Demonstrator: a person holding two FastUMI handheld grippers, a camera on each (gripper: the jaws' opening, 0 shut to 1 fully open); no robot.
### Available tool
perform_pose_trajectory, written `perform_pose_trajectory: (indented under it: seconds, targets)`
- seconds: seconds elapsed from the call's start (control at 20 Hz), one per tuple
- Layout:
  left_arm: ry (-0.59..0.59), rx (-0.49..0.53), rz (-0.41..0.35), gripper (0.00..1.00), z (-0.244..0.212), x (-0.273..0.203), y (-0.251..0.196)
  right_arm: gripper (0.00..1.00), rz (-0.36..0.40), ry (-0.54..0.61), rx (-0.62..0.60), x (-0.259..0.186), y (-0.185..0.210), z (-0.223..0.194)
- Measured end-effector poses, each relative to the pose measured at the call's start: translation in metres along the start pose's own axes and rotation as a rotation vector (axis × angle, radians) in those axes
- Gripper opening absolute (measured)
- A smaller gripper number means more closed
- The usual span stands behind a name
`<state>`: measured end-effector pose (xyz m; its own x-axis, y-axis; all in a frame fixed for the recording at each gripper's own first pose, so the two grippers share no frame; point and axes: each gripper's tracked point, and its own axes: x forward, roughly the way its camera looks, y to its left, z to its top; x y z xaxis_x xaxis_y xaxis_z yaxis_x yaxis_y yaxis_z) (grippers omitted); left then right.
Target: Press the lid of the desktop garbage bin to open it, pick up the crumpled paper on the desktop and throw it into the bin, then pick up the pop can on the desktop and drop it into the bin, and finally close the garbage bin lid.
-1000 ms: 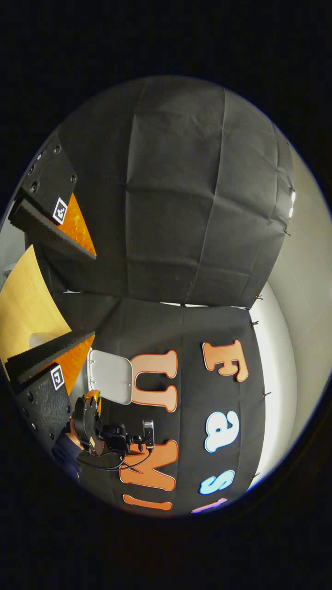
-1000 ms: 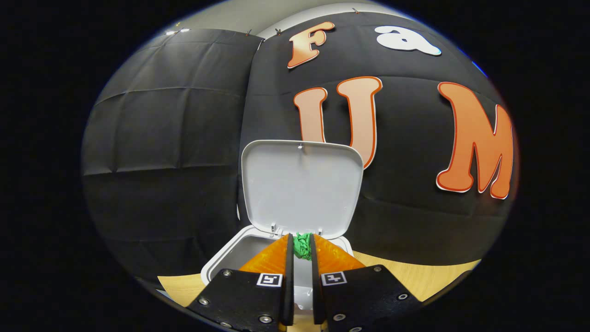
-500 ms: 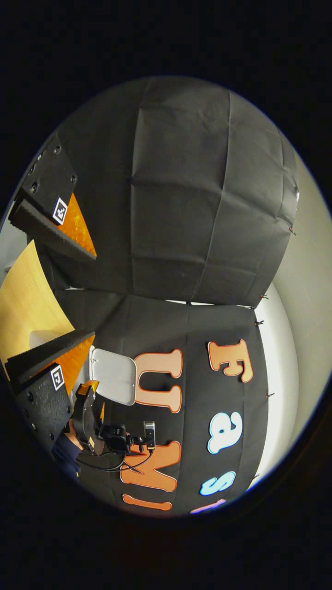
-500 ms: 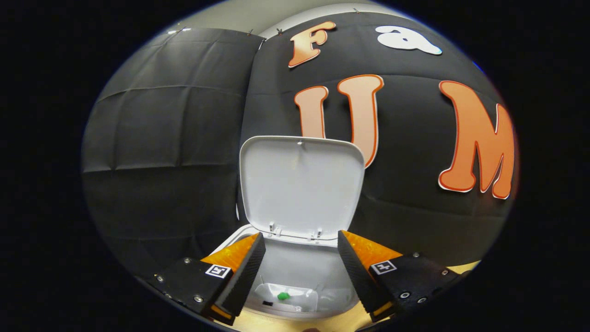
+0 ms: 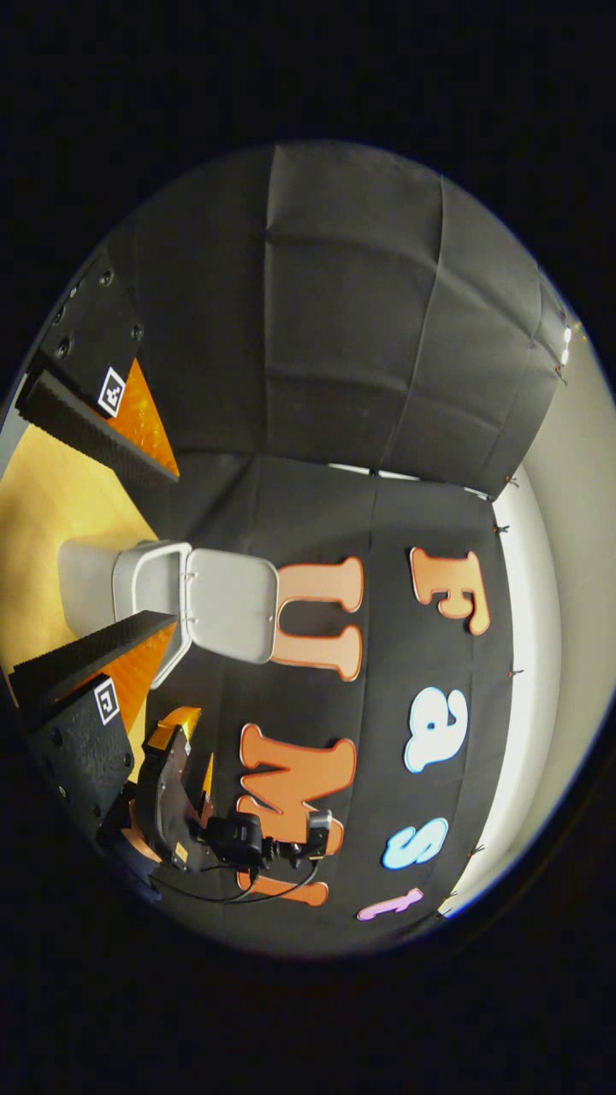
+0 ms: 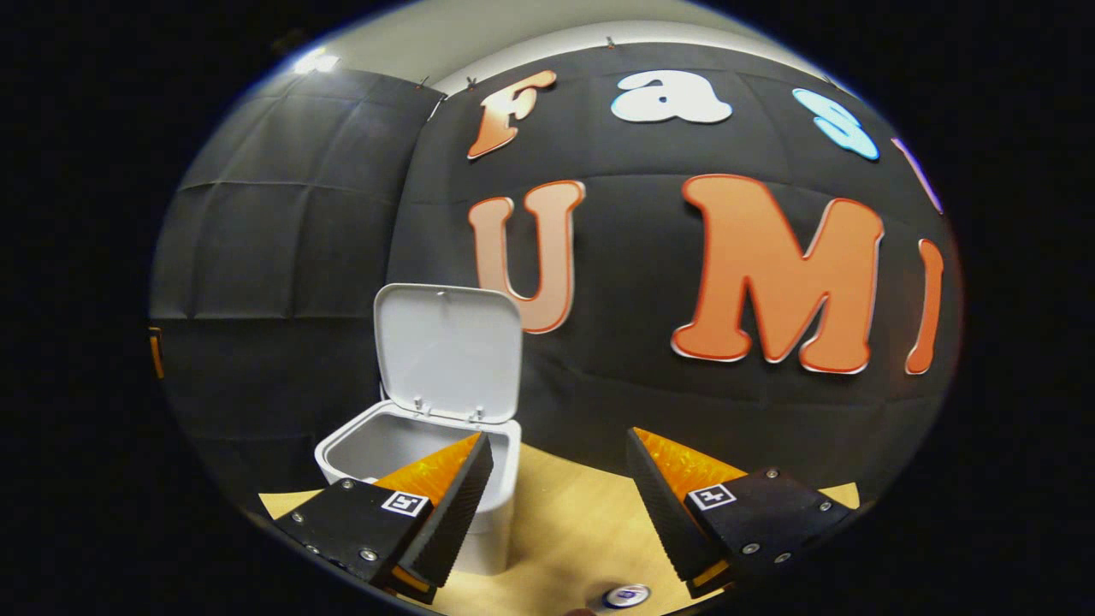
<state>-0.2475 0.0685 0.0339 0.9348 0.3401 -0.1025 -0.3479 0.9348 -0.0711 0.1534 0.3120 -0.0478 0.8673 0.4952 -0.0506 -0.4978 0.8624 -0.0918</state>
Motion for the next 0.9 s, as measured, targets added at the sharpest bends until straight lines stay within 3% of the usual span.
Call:
perform_pose_trajectory:
  seconds: [0.3,0.65,0.9]
  targets:
    - [0.014,0.003,-0.181,0.94,-0.015,0.008,-0.09,0.94,-0.158,-0.015,-0.007,-0.078,-0.099,0.0]
    - [-0.004,0.027,-0.377,0.94,-0.034,-0.002,-0.193,0.94,-0.333,0.012,-0.004,-0.178,-0.187,-0.004]
    - [0.033,0.076,-0.496,0.94,-0.098,0.002,-0.257,0.94,-0.419,0.058,0.048,-0.224,-0.222,-0.023]
